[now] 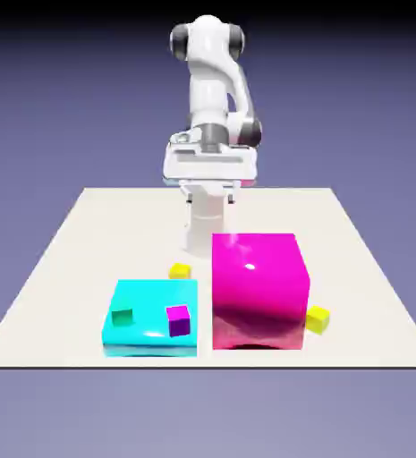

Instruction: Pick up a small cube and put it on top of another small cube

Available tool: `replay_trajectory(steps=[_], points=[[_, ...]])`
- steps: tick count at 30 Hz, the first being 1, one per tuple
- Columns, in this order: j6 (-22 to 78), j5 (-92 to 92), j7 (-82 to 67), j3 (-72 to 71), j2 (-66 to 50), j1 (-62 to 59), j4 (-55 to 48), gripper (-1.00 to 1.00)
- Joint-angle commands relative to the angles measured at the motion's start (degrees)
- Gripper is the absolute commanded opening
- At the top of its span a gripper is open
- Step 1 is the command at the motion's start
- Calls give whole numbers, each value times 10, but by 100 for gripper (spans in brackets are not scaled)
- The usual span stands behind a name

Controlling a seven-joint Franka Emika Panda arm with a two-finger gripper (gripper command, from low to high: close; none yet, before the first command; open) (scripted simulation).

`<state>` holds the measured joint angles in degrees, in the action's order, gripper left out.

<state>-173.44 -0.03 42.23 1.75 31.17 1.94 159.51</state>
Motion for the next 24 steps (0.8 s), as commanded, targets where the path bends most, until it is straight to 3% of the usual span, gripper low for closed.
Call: replay_trajectory(steps=[1,24], points=[[5,-2,-25,6,-3,1,1,0],[111,-59,-598,135,-80,32,32,0]])
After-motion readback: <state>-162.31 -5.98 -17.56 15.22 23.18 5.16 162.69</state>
